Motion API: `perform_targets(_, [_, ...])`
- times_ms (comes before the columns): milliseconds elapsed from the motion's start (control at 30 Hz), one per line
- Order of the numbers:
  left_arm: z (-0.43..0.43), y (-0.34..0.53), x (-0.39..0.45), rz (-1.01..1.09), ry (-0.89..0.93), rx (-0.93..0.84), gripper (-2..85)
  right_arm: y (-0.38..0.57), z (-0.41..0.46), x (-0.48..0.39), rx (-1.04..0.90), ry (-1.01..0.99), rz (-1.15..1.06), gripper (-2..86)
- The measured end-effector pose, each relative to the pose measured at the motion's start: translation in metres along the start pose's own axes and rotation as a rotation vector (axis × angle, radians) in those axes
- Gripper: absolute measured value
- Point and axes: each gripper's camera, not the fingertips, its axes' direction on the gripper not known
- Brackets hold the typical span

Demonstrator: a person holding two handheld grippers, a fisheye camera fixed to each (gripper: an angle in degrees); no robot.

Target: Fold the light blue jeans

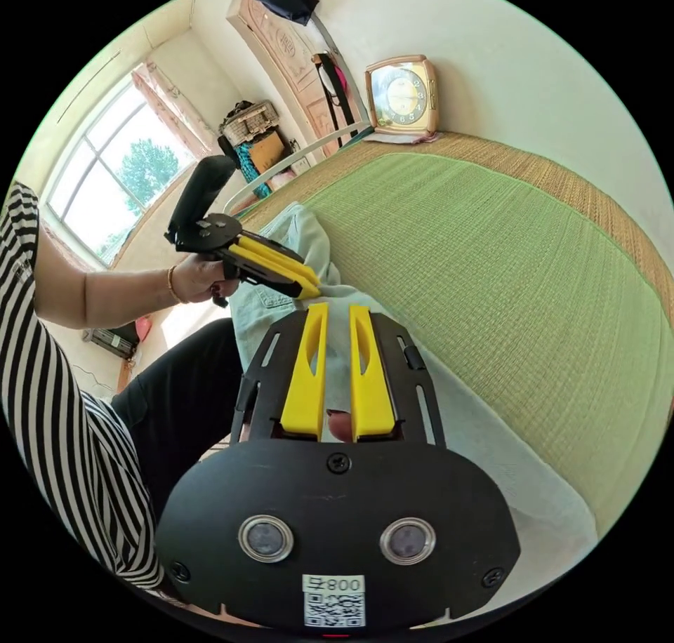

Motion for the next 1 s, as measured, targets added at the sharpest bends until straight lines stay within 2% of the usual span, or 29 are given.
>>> perform_targets(67, [-0.019, 0.01, 0.009, 0.019, -0.046, 0.007, 2.8, -0.02, 0.004, 0.021, -0.003, -0.038, -0.001, 8.6])
perform_targets(133, [-0.033, 0.016, 0.013, 0.022, -0.069, 0.021, 2.6, -0.037, 0.029, 0.038, -0.132, -0.082, -0.004, 9.6])
perform_targets(267, [-0.062, 0.029, 0.011, 0.008, -0.067, 0.048, 2.4, -0.06, 0.088, 0.069, -0.338, -0.385, 0.035, 9.9])
perform_targets(367, [-0.086, 0.036, 0.003, -0.018, -0.034, 0.063, 2.8, -0.065, 0.098, 0.083, -0.355, -0.384, 0.077, 6.5])
perform_targets(533, [-0.147, 0.056, -0.04, -0.169, -0.089, 0.179, 3.7, -0.06, 0.072, 0.112, -0.193, -0.411, 0.18, 2.0])
perform_targets(667, [-0.192, 0.075, -0.096, -0.323, -0.192, 0.219, 4.2, -0.057, 0.035, 0.133, 0.027, -0.353, 0.275, 1.0])
perform_targets(733, [-0.211, 0.088, -0.118, -0.409, -0.237, 0.25, 4.5, -0.06, 0.024, 0.137, 0.076, -0.304, 0.291, 0.8])
perform_targets(833, [-0.233, 0.111, -0.154, -0.548, -0.262, 0.284, 5.7, -0.067, 0.025, 0.145, 0.101, -0.268, 0.301, 0.6])
perform_targets(1000, [-0.261, 0.147, -0.216, -0.736, -0.167, 0.353, 10.0, -0.074, 0.035, 0.155, 0.087, -0.261, 0.32, 0.6])
